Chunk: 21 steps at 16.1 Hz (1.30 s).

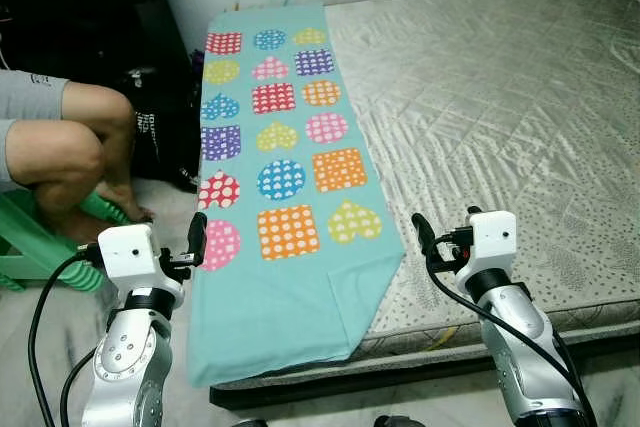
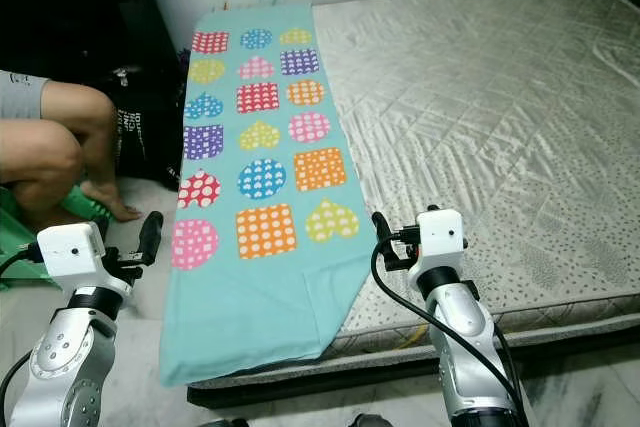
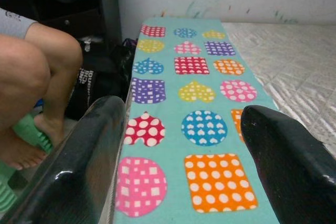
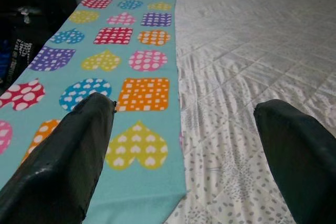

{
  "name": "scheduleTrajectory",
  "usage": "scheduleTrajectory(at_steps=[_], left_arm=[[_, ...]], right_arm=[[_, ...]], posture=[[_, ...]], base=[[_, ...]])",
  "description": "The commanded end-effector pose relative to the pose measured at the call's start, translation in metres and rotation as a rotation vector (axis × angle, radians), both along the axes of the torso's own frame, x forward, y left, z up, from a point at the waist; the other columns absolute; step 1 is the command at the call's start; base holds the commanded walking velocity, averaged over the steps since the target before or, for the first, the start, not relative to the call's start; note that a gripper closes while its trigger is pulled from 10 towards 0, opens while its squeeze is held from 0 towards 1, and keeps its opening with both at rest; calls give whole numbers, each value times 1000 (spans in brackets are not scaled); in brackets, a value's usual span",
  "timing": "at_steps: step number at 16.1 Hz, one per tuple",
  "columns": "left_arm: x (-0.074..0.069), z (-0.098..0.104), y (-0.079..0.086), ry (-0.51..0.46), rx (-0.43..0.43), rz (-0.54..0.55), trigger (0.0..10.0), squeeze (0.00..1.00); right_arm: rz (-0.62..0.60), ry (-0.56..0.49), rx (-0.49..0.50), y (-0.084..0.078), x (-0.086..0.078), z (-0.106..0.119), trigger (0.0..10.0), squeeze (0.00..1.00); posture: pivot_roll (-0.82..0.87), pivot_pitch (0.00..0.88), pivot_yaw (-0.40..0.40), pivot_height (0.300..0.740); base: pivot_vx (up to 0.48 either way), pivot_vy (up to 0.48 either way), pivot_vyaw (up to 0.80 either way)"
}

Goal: Clean up the room

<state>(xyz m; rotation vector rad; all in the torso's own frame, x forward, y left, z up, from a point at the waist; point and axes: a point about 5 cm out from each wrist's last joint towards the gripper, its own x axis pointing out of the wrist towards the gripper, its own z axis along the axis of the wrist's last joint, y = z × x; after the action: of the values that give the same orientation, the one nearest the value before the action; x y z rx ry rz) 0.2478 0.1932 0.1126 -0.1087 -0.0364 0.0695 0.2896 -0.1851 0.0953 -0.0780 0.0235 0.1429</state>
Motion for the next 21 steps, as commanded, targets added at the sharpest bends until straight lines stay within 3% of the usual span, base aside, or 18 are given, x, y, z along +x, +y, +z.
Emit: scheduleTrajectory(at_steps=[1, 9, 21], left_arm=[[-1, 1, 6, 6, 14, 18, 10000, 0], [1, 1, 1, 3, 4, 11, 10000, 0], [1, 3, 2, 3, 9, 33, 10000, 0]], right_arm=[[18, -8, 1, 4, 1, 3, 10000, 0], [28, -7, -8, 3, 4, 4, 10000, 0], [92, 9, -13, 11, 8, 2, 10000, 0]], posture=[[-51, 166, 92, 674], [-60, 169, 85, 584], [-56, 176, 79, 580]], base=[[0, 0, 0], [0, 0, 0], [0, 0, 0]])
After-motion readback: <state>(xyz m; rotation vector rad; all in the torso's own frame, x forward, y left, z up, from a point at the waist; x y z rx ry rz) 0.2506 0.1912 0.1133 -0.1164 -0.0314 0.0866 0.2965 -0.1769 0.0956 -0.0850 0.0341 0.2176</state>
